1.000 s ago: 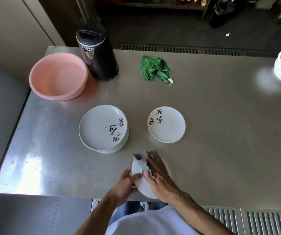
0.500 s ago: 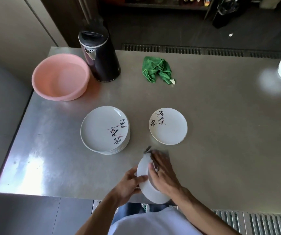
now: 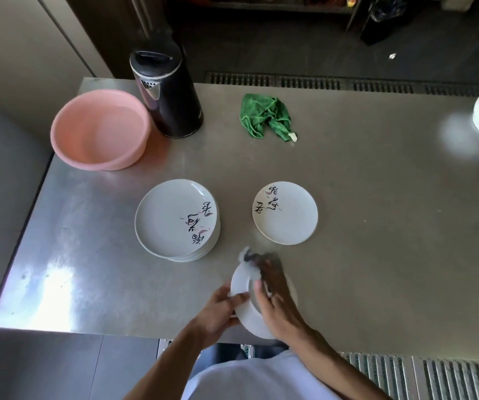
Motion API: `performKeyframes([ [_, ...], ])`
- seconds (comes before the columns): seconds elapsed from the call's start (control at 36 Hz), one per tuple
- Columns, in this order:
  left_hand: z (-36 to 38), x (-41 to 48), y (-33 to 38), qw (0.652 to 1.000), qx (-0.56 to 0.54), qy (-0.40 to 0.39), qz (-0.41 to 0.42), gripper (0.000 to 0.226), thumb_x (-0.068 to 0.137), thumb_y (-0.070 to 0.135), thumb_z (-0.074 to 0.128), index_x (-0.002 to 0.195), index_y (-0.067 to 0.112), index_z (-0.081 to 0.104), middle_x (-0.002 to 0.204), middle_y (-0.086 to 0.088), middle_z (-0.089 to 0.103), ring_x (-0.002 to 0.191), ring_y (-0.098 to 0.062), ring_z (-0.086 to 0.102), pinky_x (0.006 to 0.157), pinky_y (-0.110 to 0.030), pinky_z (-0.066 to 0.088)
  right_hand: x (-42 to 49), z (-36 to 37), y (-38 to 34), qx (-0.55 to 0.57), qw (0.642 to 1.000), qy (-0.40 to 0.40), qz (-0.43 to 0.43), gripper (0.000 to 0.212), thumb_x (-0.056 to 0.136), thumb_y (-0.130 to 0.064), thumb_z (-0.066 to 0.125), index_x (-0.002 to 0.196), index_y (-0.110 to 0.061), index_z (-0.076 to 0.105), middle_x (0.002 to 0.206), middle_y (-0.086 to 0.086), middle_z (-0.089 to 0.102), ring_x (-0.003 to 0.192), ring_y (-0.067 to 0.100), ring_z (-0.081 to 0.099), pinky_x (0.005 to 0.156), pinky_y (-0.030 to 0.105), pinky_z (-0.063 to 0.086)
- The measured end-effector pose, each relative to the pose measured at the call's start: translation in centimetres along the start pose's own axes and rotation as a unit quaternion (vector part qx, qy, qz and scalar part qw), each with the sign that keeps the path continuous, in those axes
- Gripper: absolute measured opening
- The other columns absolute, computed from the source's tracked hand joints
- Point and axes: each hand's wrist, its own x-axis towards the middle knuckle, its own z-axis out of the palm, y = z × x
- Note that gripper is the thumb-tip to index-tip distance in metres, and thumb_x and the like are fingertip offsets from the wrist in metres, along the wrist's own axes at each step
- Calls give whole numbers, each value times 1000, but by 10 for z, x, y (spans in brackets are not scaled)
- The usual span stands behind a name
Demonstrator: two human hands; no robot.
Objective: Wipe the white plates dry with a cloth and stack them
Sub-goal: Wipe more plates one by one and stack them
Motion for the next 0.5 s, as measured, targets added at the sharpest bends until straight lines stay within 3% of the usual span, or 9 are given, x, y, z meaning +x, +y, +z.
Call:
performKeyframes([
  [0.08, -1, 0, -4, 999, 33, -16, 6, 25, 96, 10, 63, 121, 4, 65, 117, -18, 73, 103, -26, 71, 89, -41, 59, -2, 6, 3, -93, 982, -96, -132, 45, 107, -28, 38, 151, -22, 39, 162, -12, 21, 153, 5, 3, 125, 33, 2],
  [0.14, -1, -1, -6, 1000, 29, -7, 1, 31, 95, 12, 69, 125, 4, 65, 118, -18, 73, 103, -29, 71, 93, -44, 58, 2, 3, 7, -133, 976, -69, -155, 42, 105, -25, 44, 146, -20, 49, 160, -3, 32, 153, 17, 16, 125, 37, 8],
  [0.19, 0, -3, -6, 1000, 21, -1, -6, 37, 91, 18, 75, 126, 9, 67, 117, -18, 73, 99, -29, 71, 89, -41, 57, 12, -4, 10, -148, 987, 5, -69, 42, 105, -22, 41, 146, -15, 49, 156, 5, 41, 149, 23, 28, 124, 40, 15],
  [0.25, 1, -3, -6, 1000, 22, -11, -9, 44, 84, 23, 78, 126, 14, 68, 117, -18, 73, 99, -29, 70, 89, -42, 54, 19, -8, 12, -144, 988, 35, 36, 48, 106, -30, 29, 149, -13, 43, 156, 4, 39, 148, 21, 28, 123, 39, 15],
  [0.33, 0, -3, -6, 1000, 21, -9, -5, 42, 80, 24, 78, 119, 12, 69, 110, -17, 74, 96, -28, 70, 89, -43, 54, 9, 1, 15, -167, 981, -68, -77, 54, 105, -40, 22, 155, -22, 32, 163, -5, 24, 153, 18, 16, 124, 40, 8],
  [0.39, -3, -2, -8, 1000, 21, 0, -6, 34, 85, 20, 78, 116, 8, 70, 108, -16, 75, 92, -26, 71, 84, -39, 56, 4, 1, 16, -171, 968, -108, -148, 50, 106, -43, 26, 153, -30, 36, 164, -11, 21, 153, 12, 11, 125, 35, 3],
  [0.42, -4, -3, -8, 1000, 22, 2, -7, 32, 89, 16, 76, 119, 8, 69, 111, -17, 75, 94, -27, 72, 84, -39, 58, 6, 0, 18, -171, 972, -84, -141, 47, 106, -40, 30, 150, -29, 42, 163, -9, 27, 152, 13, 16, 125, 34, 7],
  [0.47, -4, -3, -7, 1000, 27, -4, -8, 36, 90, 15, 76, 125, 13, 69, 117, -16, 74, 100, -29, 72, 85, -41, 60, 13, -3, 21, -134, 991, 13, -16, 45, 107, -30, 35, 149, -19, 46, 159, 1, 37, 149, 19, 27, 124, 36, 14],
  [0.5, -3, -3, -6, 1000, 29, -11, -7, 38, 89, 16, 77, 126, 15, 69, 119, -16, 73, 103, -31, 72, 86, -42, 60, 14, -4, 21, -127, 991, 18, 35, 47, 107, -30, 34, 151, -14, 41, 160, 4, 34, 150, 20, 25, 124, 38, 14],
])
